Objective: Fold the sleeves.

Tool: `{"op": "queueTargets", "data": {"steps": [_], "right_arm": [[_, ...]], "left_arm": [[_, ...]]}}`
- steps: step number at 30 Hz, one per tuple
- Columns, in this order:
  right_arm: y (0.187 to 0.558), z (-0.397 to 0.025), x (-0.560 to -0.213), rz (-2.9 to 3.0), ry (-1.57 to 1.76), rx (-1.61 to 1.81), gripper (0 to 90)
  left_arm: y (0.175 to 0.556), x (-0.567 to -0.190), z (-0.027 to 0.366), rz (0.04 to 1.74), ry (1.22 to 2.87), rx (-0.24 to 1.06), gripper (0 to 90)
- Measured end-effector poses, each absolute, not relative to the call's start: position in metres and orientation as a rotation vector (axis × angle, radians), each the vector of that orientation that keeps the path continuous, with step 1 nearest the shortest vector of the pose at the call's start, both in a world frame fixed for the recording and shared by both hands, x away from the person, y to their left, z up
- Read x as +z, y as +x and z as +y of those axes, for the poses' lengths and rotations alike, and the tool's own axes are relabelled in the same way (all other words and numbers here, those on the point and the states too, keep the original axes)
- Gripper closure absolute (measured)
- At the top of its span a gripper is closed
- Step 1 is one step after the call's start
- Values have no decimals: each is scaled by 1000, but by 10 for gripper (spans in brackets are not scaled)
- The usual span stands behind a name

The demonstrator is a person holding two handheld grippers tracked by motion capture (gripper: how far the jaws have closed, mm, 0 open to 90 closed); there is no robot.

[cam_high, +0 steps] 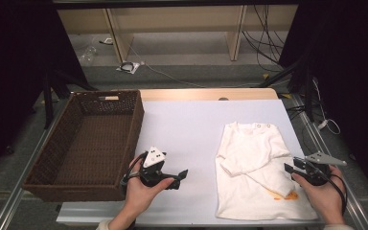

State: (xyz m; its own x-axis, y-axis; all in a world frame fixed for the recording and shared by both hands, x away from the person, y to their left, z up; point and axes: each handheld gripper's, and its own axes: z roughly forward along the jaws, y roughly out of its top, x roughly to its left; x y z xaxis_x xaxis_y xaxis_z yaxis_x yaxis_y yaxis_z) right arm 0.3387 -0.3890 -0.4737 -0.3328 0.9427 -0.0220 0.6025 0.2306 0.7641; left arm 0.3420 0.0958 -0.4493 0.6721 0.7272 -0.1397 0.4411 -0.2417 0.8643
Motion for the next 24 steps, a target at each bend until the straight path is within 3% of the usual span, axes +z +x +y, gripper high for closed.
{"op": "queueTargets", "data": {"steps": [24], "right_arm": [[329,-395,-469,1988,1410,935,447]], "left_arm": [[344,-455,96,919,1885,325,19]]}}
